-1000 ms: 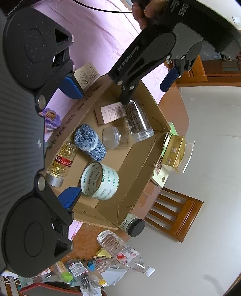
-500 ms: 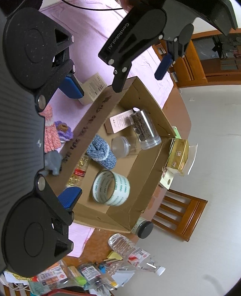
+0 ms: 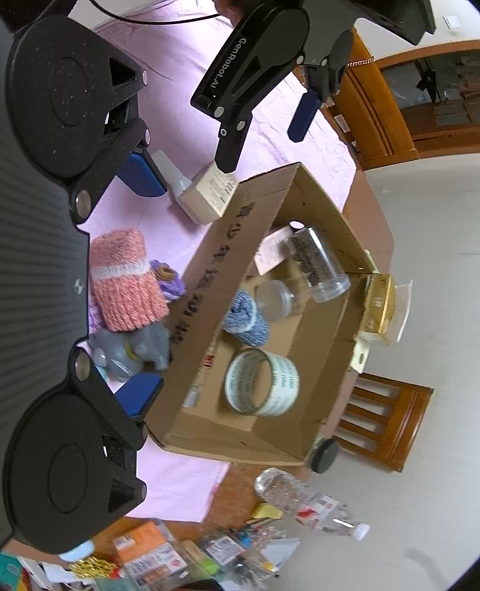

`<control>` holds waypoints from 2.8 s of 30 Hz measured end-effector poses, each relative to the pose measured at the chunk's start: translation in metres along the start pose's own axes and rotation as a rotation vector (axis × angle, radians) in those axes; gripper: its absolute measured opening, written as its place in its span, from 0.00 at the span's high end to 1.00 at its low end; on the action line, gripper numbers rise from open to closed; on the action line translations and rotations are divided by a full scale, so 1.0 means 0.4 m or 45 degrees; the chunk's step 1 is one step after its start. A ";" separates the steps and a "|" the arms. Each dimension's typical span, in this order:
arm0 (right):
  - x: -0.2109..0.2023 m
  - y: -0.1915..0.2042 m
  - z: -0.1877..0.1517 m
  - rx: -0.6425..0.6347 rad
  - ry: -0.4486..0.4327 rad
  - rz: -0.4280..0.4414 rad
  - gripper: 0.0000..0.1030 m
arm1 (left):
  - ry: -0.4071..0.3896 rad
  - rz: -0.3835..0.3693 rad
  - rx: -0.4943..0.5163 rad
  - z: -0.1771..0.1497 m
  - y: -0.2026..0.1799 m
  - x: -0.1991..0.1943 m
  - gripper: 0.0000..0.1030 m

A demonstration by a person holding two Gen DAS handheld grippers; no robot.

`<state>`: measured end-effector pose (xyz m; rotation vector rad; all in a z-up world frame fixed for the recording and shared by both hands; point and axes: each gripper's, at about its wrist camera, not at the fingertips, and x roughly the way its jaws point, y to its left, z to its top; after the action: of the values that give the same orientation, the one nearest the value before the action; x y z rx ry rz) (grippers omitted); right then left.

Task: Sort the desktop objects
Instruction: 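Grasp the white product box with the left tool, then grasp the pink knit sock with the right tool while the left tool holds the white box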

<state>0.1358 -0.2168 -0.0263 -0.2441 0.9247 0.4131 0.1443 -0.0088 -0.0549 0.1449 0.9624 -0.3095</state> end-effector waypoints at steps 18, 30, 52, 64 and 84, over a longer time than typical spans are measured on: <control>0.021 -0.003 -0.050 0.167 0.004 0.055 0.00 | 0.059 -0.060 -0.250 -0.048 0.034 0.122 0.08; 0.029 -0.022 -0.056 0.210 0.007 0.056 0.00 | 0.119 -0.068 -0.324 -0.063 0.057 0.180 0.08; 0.069 -0.029 -0.068 0.094 0.055 0.075 0.00 | 0.093 -0.026 -0.338 -0.059 0.050 0.189 0.22; 0.129 0.021 -0.036 -0.101 0.083 0.096 0.00 | 0.068 -0.025 -0.276 -0.054 0.034 0.155 0.22; 0.187 0.064 -0.062 -0.213 0.157 0.176 0.00 | 0.036 -0.053 -0.256 -0.040 0.025 0.120 0.22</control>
<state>0.1464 -0.1853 -0.1022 -0.3630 1.0327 0.6094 0.1605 -0.0047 -0.1038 -0.0544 1.0197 -0.2481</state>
